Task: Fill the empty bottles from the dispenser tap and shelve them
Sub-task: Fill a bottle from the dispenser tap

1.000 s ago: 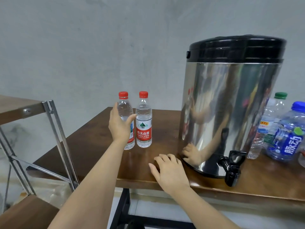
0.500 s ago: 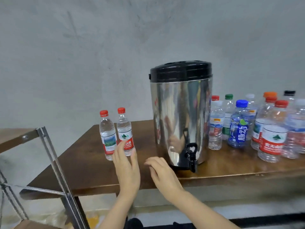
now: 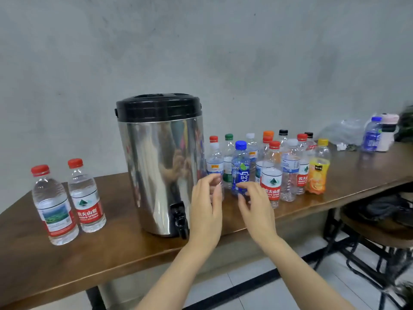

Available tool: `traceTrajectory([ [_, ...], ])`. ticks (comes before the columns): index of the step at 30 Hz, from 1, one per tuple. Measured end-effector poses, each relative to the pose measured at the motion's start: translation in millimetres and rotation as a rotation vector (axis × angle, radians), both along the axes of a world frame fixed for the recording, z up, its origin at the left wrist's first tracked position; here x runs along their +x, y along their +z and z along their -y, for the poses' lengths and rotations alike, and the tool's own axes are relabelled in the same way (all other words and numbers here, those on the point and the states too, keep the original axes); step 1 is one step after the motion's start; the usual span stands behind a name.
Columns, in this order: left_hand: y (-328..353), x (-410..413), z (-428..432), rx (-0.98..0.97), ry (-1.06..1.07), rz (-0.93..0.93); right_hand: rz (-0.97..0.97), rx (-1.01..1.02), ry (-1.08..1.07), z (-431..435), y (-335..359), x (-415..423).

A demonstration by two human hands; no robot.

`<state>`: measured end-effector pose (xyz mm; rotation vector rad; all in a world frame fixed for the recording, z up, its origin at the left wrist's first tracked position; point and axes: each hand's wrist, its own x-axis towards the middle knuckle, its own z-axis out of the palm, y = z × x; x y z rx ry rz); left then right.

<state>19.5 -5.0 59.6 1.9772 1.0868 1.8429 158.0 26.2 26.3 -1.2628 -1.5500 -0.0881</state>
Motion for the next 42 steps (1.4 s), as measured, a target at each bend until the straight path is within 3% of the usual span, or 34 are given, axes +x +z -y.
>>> traceTrajectory([
  [4,-31.5,34.4,-46.3,-0.207,0.014,-0.108,-0.091,-0.212,-0.207,-29.3,-4.9,48.1],
  [9,-60.5,61.1,-84.9,-0.379,0.085,-0.177,-0.278,-0.326,-0.43,-71.3,-2.6,83.5],
  [12,-67.8,68.0,-88.0,-0.417,0.101,-0.203,-0.398,-0.388,-0.448,-91.6,-5.8,94.1],
  [20,-62.2,60.9,-87.7,-0.428,0.126,-0.245,-0.406,-0.482,-0.471,-120.3,-23.7,90.8],
  [23,-53.7,59.7,-83.1,-0.403,0.096,-0.23,-0.433,-0.467,-0.375,-118.9,-27.2,89.4],
  [28,-36.0,60.9,-65.3,-0.448,-0.05,-0.055,-0.396,-0.427,0.021,-73.8,-29.4,65.6],
  [33,-35.9,57.7,-28.3,-0.503,-0.202,0.089,-0.386,-0.524,0.293,-3.2,-32.9,32.9],
  [36,-45.2,49.1,-2.1,-0.463,-0.095,0.161,-0.28,-0.606,0.424,24.8,-41.4,24.8],
  [38,-53.8,36.3,11.2,-0.443,-0.027,0.196,-0.105,-0.724,0.546,36.5,-40.7,29.2],
  [40,-63.5,21.2,23.7,-0.473,0.017,0.204,0.095,-0.743,0.55,38.7,-32.7,37.4],
  [42,-74.1,7.9,35.9,-0.507,0.057,0.176,0.102,-0.653,0.453,40.1,-13.8,37.7],
])
